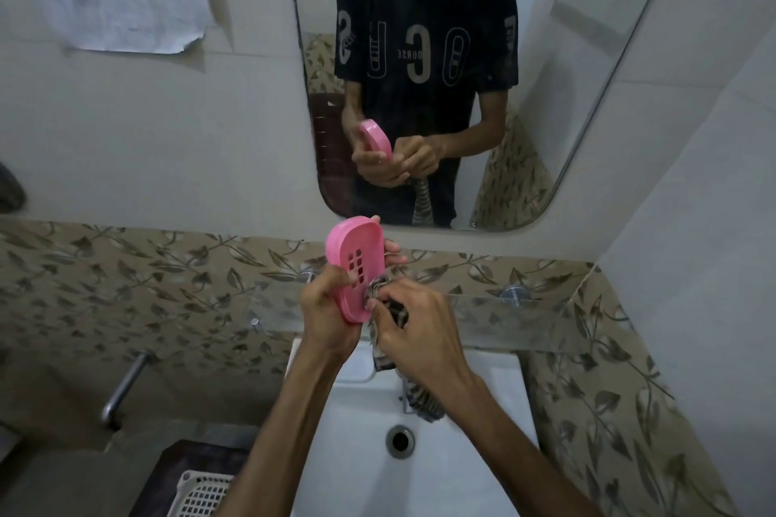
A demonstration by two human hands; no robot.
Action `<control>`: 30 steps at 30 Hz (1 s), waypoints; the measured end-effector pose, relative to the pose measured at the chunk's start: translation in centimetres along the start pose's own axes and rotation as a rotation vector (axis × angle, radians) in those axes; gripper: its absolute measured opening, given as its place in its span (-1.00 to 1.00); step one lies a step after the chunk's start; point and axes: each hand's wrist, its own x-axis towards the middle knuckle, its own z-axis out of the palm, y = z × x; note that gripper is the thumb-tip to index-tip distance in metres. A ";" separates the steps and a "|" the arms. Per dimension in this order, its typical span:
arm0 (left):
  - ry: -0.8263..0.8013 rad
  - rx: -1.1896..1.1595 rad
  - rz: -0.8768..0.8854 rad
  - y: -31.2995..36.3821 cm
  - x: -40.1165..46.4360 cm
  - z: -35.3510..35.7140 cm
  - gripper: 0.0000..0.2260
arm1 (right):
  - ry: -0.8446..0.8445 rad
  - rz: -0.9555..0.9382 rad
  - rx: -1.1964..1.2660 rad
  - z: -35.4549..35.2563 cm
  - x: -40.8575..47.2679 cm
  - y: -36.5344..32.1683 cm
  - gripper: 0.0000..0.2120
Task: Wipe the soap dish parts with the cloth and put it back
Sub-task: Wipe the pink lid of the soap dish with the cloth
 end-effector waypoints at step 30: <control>0.108 -0.010 -0.105 -1.3 -0.6 -0.1 -0.35 | 0.082 -0.065 -0.036 -1.7 0.7 -0.7 -0.94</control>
